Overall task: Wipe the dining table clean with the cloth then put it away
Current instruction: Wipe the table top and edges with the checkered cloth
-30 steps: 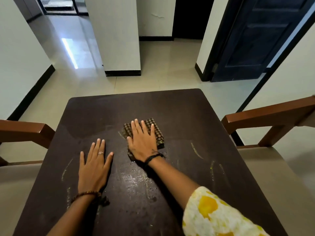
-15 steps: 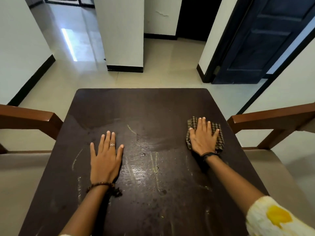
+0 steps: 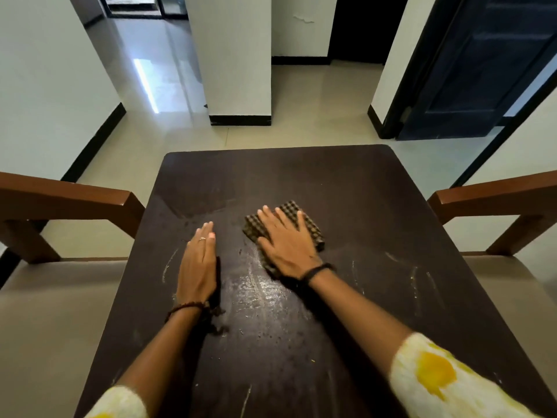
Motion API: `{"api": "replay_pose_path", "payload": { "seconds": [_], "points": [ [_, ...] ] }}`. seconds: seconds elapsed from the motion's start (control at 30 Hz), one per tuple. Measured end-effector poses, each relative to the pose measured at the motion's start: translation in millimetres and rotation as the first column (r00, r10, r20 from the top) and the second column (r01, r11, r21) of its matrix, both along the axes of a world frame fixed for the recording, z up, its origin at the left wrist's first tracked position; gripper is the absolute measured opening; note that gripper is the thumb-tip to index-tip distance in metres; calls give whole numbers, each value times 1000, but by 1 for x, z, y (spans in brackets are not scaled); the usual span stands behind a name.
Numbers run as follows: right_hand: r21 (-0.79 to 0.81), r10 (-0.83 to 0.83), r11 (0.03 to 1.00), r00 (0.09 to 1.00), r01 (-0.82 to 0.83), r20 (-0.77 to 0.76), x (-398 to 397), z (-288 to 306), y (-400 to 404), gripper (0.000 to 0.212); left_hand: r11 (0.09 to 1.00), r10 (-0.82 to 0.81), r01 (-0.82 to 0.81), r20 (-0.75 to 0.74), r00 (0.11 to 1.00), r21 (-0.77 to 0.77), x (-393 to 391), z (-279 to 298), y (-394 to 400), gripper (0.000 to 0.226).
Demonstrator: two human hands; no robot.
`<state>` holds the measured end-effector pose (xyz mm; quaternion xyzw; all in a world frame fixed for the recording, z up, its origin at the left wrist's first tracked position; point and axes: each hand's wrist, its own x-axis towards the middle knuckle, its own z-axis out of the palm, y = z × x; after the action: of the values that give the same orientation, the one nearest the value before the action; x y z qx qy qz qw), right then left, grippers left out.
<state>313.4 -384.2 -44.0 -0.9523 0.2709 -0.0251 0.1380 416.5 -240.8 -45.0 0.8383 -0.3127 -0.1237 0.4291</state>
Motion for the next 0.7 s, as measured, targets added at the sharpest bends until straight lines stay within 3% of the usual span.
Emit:
{"api": "replay_pose_path", "payload": {
  "seconds": [0.13,0.23,0.33,0.57,0.7],
  "points": [
    [-39,-247,968,969,247,9,-79,0,-36,57,997,33,-51,273,961,59,26,6,48,40],
    [-70,-468,882,883,465,-33,-85,1,-40,55,973,62,-123,292,954,194,43,-9,88,43],
    [-56,-563,826,826,561,-28,-33,1,-27,58,951,69,-144,265,962,273,48,-19,100,44],
    [-47,-282,959,959,281,-31,116,-1,52,64,955,27,-105,272,962,279,49,-23,99,44],
    [-53,29,998,999,-30,-16,113,-3,89,61,958,95,-152,228,969,244,46,-21,99,44]
  ]
}}
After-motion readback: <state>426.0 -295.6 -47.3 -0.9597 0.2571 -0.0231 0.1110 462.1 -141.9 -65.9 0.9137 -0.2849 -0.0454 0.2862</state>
